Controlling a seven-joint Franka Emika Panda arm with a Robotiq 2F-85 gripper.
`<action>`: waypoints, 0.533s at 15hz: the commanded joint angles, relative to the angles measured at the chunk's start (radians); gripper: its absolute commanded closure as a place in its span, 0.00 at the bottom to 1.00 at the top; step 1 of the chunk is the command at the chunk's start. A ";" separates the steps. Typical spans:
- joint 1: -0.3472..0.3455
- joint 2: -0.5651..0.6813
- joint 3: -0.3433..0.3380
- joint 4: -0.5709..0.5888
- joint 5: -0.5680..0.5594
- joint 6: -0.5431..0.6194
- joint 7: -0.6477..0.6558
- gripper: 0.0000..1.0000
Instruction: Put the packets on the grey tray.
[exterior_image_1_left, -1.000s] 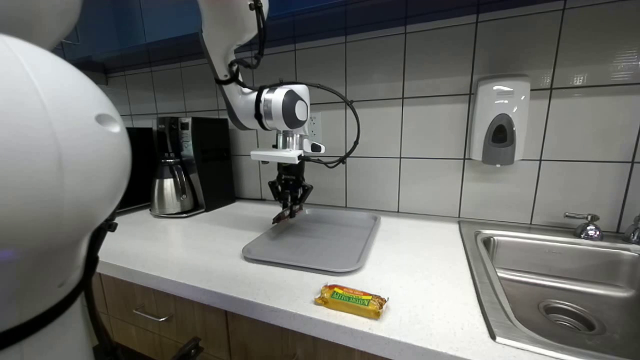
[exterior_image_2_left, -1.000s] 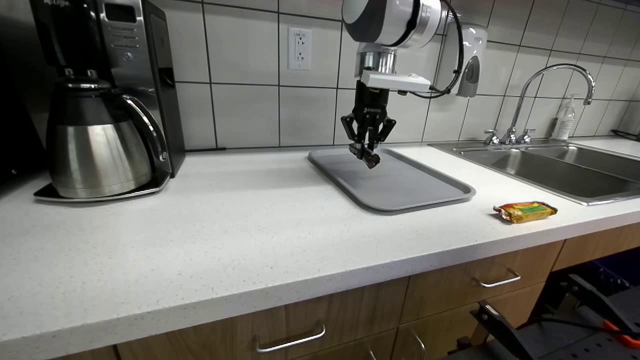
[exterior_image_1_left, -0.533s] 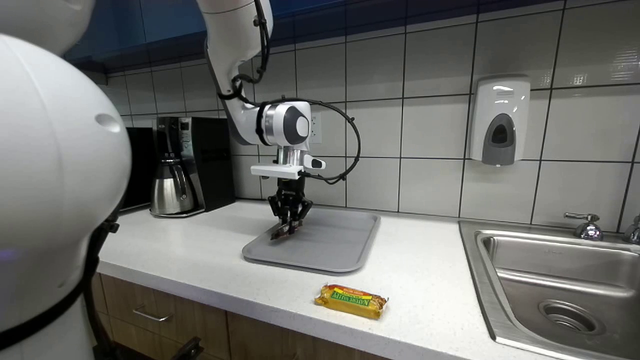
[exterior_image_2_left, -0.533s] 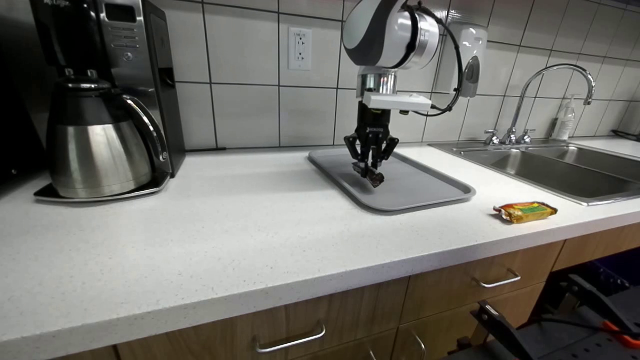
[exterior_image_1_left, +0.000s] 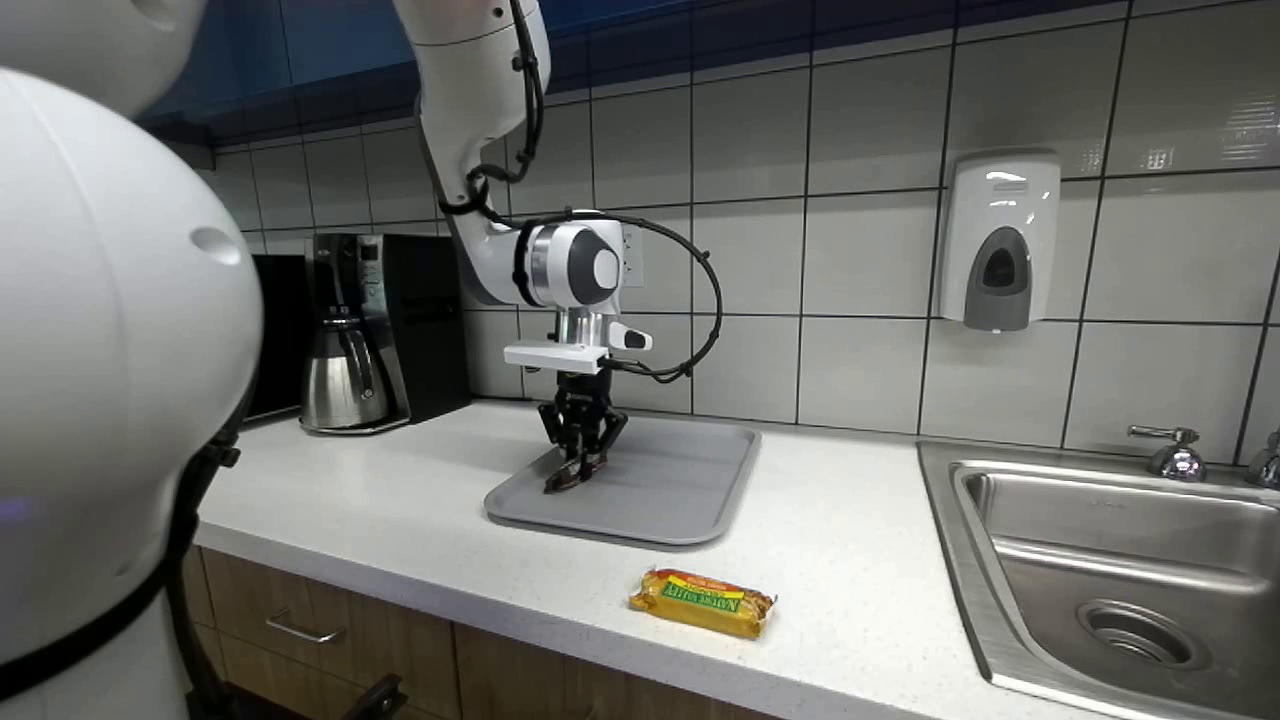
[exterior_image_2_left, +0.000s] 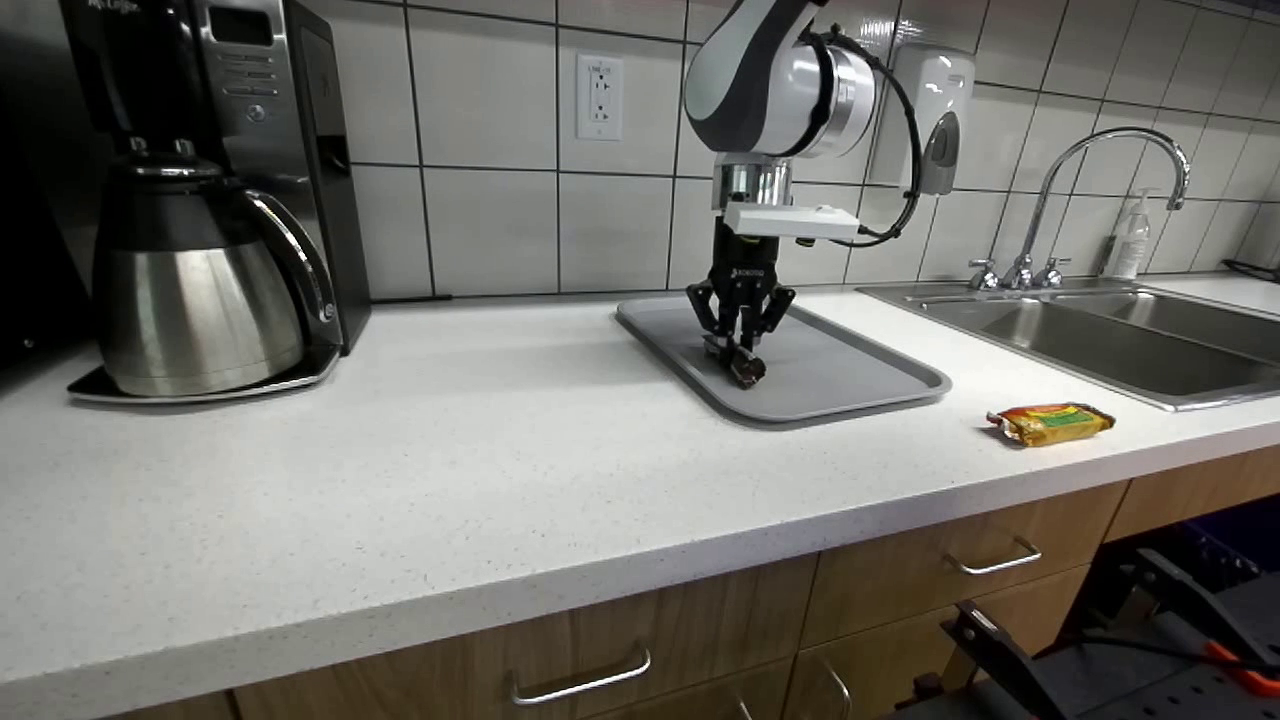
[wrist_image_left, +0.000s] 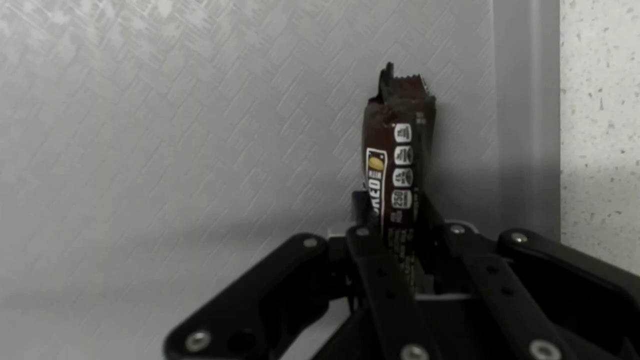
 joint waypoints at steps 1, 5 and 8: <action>-0.002 -0.015 0.001 -0.012 -0.007 0.004 0.009 0.45; -0.010 -0.053 0.014 -0.015 0.009 -0.047 -0.015 0.16; -0.010 -0.096 0.016 -0.022 0.008 -0.064 -0.019 0.00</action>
